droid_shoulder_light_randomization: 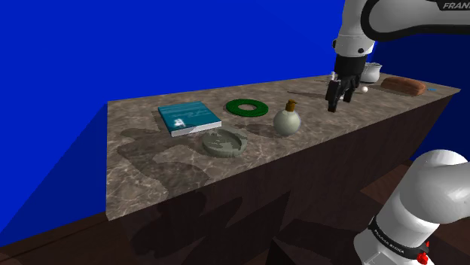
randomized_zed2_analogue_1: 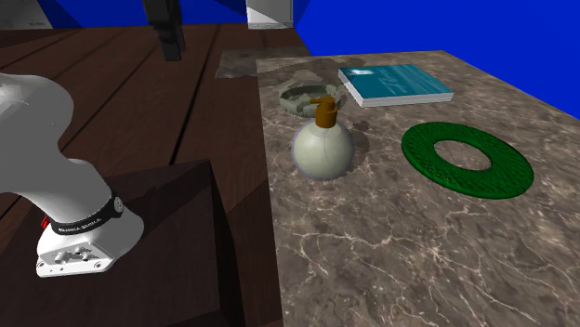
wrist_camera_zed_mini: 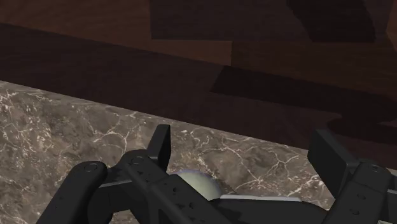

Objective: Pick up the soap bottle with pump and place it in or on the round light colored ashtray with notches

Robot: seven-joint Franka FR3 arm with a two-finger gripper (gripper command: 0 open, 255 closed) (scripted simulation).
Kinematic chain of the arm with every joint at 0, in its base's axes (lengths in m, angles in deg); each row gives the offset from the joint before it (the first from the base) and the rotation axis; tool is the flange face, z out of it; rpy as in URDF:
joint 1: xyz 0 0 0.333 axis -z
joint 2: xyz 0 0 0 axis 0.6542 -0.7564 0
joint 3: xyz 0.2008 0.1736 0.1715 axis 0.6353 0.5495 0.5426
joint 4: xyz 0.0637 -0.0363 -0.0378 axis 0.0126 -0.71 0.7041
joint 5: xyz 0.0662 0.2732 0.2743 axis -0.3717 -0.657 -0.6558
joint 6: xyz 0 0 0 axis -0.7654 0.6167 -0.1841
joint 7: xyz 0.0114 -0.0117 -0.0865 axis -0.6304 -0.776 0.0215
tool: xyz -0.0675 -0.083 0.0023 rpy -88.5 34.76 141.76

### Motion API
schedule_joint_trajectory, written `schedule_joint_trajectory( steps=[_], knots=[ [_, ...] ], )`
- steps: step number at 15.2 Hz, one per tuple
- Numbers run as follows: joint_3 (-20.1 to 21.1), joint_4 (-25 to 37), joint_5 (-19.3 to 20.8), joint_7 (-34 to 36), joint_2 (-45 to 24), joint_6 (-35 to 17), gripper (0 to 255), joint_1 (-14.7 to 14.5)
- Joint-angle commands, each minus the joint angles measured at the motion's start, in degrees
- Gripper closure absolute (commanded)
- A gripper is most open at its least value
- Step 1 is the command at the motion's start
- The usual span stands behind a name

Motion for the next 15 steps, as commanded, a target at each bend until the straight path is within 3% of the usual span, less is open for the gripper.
schedule_joint_trajectory(
  steps=[1,8,15],
  knots=[
    [0.0,0.0,0.0,0.0,0.0,0.0,0,0.0],
    [-4.4,7.2,1.1,-4.9,-15.4,-8.1,0,0.7],
    [-7.9,18.2,-0.1,-10.3,-31.4,-12.9,0,0.8]
  ],
)
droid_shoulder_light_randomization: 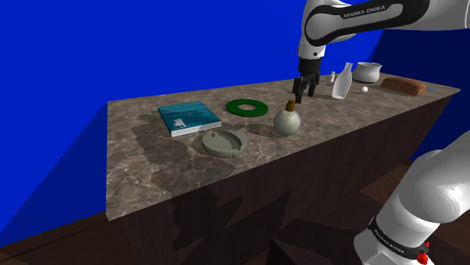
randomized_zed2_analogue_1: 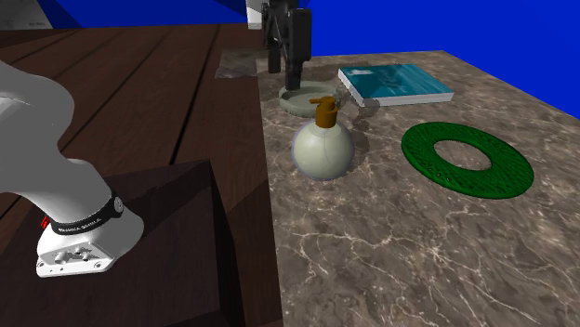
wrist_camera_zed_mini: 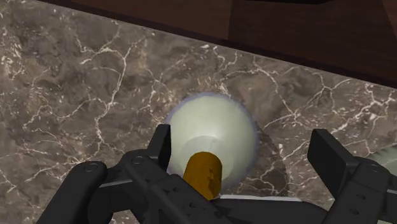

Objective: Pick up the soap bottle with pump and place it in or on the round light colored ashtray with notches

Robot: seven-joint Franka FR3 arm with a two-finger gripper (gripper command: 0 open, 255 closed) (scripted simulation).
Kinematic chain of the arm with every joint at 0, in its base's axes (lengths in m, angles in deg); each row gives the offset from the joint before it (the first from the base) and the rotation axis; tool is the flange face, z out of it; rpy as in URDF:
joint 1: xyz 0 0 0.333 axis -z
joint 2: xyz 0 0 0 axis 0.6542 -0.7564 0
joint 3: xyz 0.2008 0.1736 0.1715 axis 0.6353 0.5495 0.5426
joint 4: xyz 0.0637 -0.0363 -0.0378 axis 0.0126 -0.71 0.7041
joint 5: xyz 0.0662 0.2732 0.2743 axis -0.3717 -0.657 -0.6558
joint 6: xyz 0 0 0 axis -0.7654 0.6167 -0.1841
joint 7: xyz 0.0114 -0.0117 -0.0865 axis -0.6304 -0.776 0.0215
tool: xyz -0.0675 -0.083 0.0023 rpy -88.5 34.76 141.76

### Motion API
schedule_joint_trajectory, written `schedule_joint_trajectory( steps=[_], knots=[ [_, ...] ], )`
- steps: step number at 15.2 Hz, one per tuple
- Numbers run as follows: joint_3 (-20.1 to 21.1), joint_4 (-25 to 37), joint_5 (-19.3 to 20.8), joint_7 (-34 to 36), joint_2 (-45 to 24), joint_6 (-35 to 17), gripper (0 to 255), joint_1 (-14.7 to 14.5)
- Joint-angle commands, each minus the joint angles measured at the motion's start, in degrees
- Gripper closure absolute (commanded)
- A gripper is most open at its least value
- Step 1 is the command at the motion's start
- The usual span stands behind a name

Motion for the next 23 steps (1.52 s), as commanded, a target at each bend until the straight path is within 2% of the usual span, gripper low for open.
schedule_joint_trajectory(
  steps=[1,6,14,21,22,23],
  knots=[
    [-0.8,3.8,-0.7,-1.5,-4.8,-0.9,0,0.0],
    [-2.3,13.8,-2.9,-5.5,-15.9,-1.6,0,0.4],
    [-2.5,8.2,-2.7,-5.4,-16.2,-7.4,0,0.6],
    [-2.5,8.2,-2.7,-5.4,-16.2,-7.4,0,0.6],
    [-2.5,8.2,-2.7,-5.4,-16.2,-7.4,255,0.6],
    [-2.5,8.2,-2.7,-5.4,-16.2,-7.4,255,0.6]
  ],
)
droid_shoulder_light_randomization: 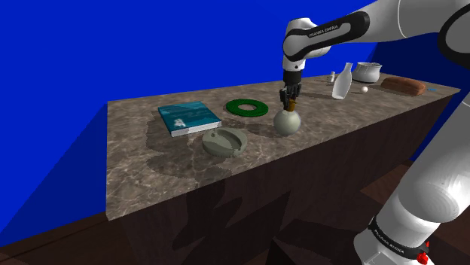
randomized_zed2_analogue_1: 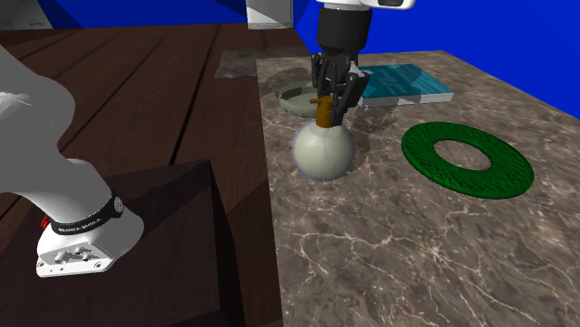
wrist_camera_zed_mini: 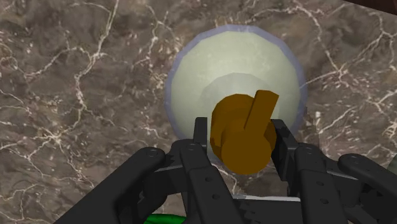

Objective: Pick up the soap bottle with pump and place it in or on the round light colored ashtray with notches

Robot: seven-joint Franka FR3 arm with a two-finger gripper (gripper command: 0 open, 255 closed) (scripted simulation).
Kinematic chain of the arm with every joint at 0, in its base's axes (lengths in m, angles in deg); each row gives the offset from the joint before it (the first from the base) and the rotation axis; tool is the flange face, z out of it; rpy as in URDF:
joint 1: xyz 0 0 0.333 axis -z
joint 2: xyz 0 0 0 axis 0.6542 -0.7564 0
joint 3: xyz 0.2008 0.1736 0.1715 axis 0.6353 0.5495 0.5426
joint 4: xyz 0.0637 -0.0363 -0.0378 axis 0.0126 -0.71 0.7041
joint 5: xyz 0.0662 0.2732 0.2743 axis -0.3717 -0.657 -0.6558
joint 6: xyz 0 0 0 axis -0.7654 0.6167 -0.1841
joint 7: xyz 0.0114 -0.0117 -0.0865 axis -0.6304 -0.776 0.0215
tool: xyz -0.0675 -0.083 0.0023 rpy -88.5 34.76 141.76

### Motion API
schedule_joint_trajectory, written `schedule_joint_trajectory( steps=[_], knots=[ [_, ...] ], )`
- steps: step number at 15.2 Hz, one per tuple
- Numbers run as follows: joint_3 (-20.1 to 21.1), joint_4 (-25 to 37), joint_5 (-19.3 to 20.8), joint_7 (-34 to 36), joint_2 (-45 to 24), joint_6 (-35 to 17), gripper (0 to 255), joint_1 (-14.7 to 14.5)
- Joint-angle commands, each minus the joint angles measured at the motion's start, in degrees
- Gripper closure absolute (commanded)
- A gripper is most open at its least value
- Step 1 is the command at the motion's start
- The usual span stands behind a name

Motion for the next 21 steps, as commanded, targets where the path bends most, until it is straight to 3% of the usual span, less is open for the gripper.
schedule_joint_trajectory(
  steps=[1,8,21],
  knots=[
    [0.0,0.0,0.0,0.0,0.0,0.0,255,0.0],
    [0.0,0.0,0.0,0.0,0.0,0.0,255,0.0],
    [0.1,9.3,-0.1,-0.6,0.6,9.9,255,-0.1]
  ],
)
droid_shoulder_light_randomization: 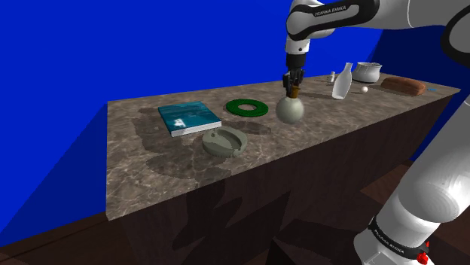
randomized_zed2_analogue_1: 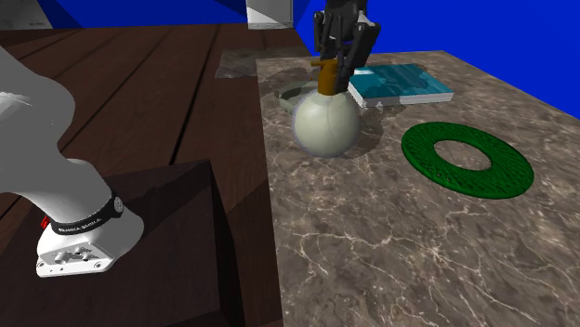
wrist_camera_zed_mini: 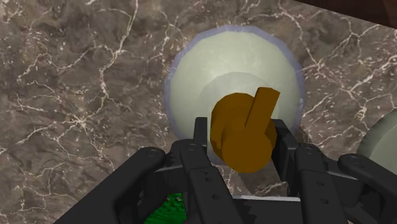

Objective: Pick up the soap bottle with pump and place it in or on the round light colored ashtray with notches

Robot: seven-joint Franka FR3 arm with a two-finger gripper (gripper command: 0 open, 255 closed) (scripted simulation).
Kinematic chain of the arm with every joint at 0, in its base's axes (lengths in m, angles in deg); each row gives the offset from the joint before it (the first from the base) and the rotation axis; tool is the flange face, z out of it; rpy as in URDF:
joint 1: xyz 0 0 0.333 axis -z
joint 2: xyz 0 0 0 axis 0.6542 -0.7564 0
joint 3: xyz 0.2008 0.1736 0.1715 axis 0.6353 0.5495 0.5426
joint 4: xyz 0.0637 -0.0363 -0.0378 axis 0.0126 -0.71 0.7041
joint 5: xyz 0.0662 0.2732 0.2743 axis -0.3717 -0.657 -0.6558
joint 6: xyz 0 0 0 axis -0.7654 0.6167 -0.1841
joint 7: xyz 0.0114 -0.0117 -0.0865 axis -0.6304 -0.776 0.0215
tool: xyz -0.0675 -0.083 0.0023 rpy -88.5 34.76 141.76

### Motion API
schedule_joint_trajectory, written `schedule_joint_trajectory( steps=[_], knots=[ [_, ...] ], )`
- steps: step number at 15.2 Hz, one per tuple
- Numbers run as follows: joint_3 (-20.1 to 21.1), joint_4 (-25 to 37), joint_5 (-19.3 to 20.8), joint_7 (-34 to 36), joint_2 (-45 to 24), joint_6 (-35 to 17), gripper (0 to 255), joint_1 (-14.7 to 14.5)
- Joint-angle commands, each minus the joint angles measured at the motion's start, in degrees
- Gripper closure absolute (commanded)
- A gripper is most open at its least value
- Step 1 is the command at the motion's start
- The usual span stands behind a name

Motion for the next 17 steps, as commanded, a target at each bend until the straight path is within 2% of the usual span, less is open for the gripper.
schedule_joint_trajectory(
  steps=[1,7,17],
  knots=[
    [0.0,1.6,0.0,-0.1,-0.2,1.5,255,0.0],
    [0.1,6.1,-0.1,-0.4,-0.6,5.5,255,0.0],
    [6.5,18.3,-1.3,11.9,-7.3,11.7,255,-6.3]
  ],
)
